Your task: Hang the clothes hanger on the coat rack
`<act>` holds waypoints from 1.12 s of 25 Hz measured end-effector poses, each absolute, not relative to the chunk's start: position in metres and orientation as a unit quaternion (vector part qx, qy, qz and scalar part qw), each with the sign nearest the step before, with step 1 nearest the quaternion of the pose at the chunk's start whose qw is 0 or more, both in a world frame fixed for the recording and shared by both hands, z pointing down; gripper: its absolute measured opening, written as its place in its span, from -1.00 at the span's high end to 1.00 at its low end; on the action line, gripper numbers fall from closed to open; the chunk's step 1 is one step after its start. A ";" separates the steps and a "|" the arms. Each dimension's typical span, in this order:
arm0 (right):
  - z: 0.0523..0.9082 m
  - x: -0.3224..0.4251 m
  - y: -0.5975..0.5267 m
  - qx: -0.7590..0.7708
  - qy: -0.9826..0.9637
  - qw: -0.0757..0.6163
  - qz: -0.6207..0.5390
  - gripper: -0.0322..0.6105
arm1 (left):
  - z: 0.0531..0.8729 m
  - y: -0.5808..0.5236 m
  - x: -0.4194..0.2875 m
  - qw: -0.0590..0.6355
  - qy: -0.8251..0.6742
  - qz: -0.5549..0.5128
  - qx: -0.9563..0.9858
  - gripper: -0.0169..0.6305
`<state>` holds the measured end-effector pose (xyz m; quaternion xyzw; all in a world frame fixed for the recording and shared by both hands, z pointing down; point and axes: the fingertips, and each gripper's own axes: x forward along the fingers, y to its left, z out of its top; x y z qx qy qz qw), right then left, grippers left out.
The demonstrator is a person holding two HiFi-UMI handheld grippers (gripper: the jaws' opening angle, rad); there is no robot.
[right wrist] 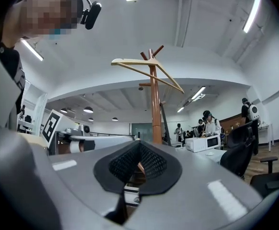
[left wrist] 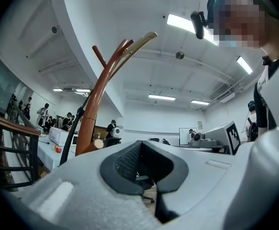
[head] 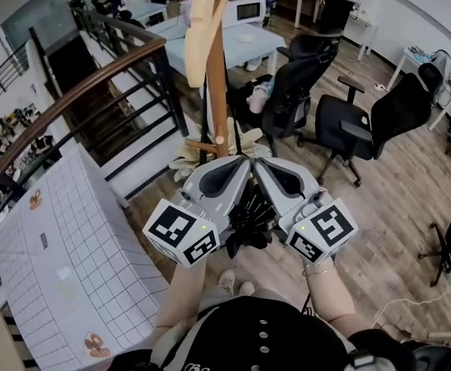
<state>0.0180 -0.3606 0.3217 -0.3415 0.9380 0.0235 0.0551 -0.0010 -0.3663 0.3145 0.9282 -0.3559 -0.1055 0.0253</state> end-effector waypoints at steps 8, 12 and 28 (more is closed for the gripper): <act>0.315 0.032 -0.366 -0.352 0.934 0.064 0.005 0.90 | 0.318 -0.366 0.007 0.039 -0.354 -0.101 0.929 0.96; 0.318 0.030 -0.361 -0.344 0.937 0.060 0.004 0.90 | 0.320 -0.361 0.008 0.039 -0.355 -0.100 0.929 0.96; 0.333 0.034 -0.351 -0.351 0.935 0.051 0.007 0.90 | 0.334 -0.350 0.008 0.038 -0.362 -0.087 0.927 0.96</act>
